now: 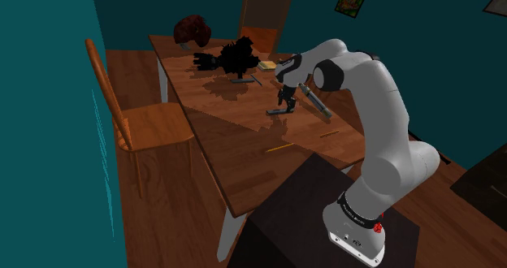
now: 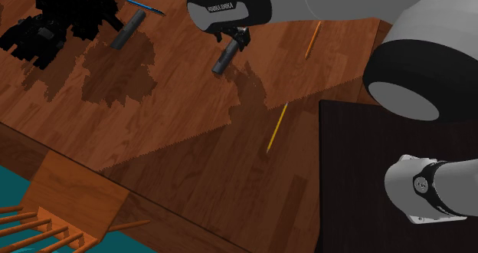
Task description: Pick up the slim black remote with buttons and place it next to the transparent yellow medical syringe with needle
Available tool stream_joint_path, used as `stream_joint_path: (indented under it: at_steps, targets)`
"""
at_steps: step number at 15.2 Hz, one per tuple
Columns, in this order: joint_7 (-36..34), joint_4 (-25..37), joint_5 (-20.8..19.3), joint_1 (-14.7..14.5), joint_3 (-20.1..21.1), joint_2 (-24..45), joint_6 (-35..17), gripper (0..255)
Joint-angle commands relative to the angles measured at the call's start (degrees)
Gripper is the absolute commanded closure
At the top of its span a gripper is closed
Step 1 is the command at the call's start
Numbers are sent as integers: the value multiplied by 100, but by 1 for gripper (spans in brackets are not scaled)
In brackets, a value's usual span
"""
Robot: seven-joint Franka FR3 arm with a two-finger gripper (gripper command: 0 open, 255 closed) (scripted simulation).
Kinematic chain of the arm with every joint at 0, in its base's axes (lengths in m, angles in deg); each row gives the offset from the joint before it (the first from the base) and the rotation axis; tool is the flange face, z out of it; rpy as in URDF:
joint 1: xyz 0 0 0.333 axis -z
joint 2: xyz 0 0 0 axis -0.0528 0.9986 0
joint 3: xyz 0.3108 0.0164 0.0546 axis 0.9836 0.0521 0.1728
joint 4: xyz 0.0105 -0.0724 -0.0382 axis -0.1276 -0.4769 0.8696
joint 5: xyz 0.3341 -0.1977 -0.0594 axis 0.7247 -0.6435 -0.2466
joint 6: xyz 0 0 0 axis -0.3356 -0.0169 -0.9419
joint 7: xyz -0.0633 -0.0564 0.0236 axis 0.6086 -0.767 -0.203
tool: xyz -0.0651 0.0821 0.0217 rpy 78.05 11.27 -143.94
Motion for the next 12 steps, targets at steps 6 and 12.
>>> stream_joint_path:
  at_steps: [6,12]
  targets:
    - [-61,39,-120,-67,-117,-408,444,0]
    - [-61,41,-120,-66,-117,-407,445,0]
